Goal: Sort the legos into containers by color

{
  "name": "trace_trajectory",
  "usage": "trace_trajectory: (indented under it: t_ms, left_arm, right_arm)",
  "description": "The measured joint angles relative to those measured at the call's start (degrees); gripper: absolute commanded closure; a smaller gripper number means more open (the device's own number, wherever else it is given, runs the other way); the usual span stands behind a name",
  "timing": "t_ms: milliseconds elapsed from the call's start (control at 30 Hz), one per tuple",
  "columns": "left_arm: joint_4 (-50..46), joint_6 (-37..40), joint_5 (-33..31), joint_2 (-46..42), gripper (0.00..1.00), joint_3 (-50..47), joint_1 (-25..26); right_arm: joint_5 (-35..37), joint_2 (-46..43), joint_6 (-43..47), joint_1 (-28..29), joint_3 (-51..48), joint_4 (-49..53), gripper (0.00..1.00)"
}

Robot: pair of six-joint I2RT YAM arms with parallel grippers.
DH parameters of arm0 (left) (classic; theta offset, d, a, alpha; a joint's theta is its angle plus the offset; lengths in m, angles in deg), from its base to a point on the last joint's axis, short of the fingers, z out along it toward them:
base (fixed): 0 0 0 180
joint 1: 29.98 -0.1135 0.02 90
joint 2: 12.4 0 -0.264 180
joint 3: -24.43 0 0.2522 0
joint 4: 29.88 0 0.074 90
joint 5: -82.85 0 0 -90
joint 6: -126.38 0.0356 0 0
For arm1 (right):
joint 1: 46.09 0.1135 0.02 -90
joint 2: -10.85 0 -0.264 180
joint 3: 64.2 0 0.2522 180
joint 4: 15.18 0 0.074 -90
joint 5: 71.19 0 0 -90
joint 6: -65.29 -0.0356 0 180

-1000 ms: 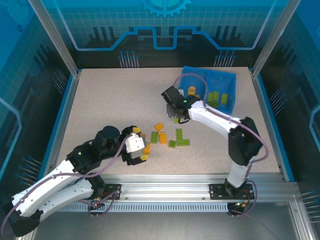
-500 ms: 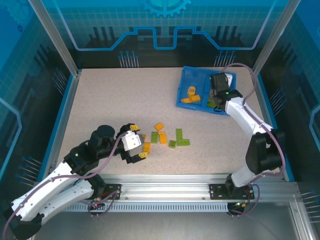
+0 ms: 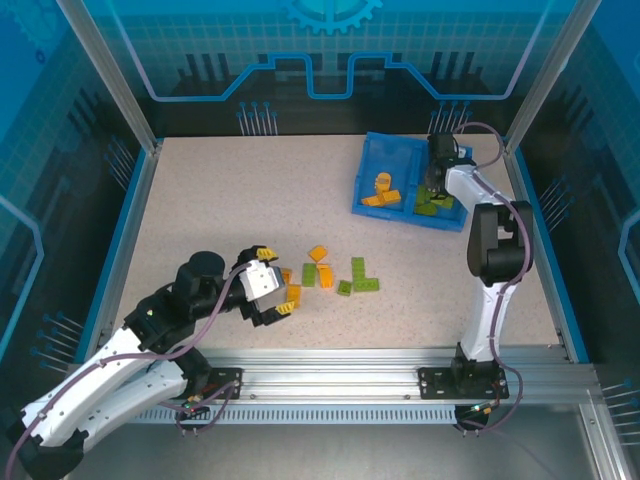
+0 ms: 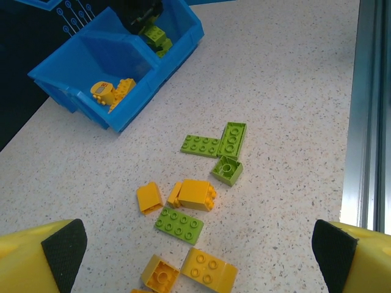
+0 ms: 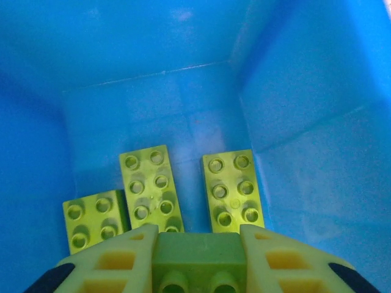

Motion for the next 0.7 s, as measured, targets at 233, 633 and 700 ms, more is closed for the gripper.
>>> trace_trajectory:
  t_ms: [233,633,700]
  left_arm:
    - [0.33,-0.24,0.22,0.0,0.01,-0.35,-0.33]
    - [1.4,-8.55,-1.53,4.87,0.01,0.85,-1.92]
    - [1.46,-12.74,-3.48,7.69,0.01,2.43,-1.92]
  right_arm:
    - [-1.44,1.05,-0.83,-0.63,2.73,4.09,0.55]
    - [-8.96,-19.06,-2.64,-1.03,-7.89,5.35,0.46]
    - [-12.66,-24.96,-2.58,-0.94,-10.69,5.35,0.42]
